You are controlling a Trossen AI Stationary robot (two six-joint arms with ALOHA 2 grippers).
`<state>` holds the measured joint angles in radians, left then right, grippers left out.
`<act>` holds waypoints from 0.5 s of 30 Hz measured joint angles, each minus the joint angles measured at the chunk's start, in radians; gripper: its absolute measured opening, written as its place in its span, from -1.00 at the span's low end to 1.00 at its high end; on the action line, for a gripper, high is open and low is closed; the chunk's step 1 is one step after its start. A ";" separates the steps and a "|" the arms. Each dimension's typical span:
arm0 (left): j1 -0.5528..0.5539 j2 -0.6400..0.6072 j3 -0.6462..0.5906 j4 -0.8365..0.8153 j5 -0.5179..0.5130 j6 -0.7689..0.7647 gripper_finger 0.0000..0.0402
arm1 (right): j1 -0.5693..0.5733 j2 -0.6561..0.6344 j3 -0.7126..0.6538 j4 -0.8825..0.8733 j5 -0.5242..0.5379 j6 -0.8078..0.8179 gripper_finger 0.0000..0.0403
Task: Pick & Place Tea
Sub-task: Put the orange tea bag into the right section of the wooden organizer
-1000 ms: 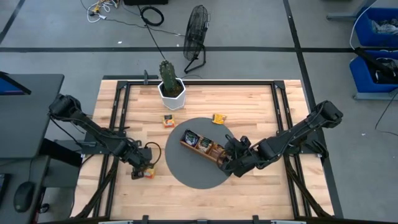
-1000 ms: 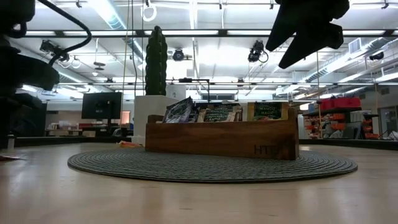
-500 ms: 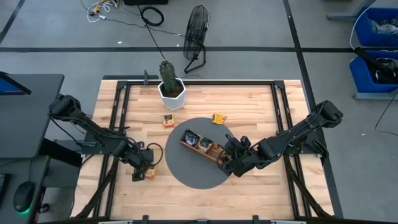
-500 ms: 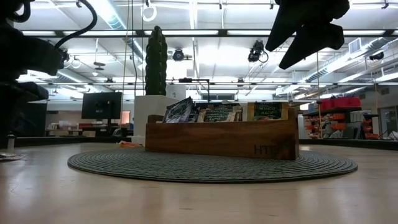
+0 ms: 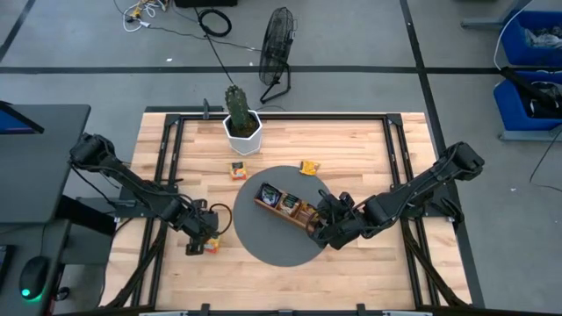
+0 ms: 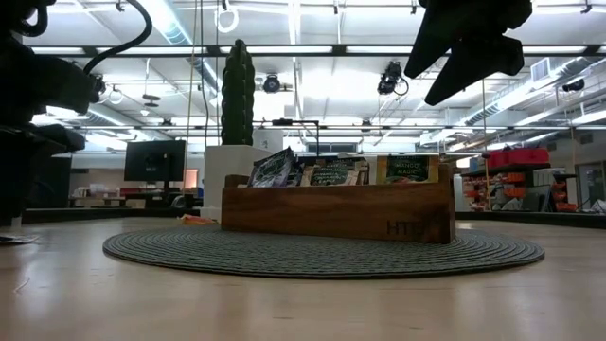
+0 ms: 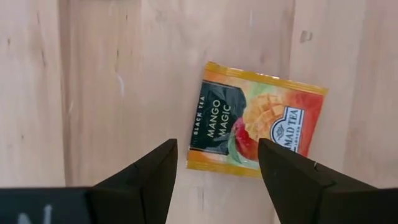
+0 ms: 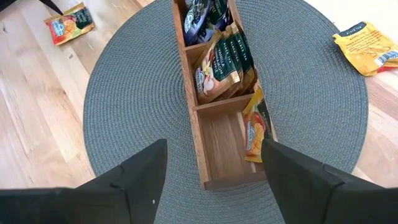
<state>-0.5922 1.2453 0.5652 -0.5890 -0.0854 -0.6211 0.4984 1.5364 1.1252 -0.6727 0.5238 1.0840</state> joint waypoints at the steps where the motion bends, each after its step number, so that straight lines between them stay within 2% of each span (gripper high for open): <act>1: 0.000 0.000 0.000 0.000 -0.006 0.002 0.13 | 0.000 0.000 0.000 0.000 0.000 0.000 0.33; 15: 0.000 -0.003 -0.090 0.096 0.000 -0.052 0.13 | -0.002 0.000 0.000 0.000 0.000 -0.004 0.33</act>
<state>-0.5922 1.2421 0.4749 -0.4932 -0.0858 -0.6730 0.4961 1.5364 1.1252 -0.6727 0.5240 1.0801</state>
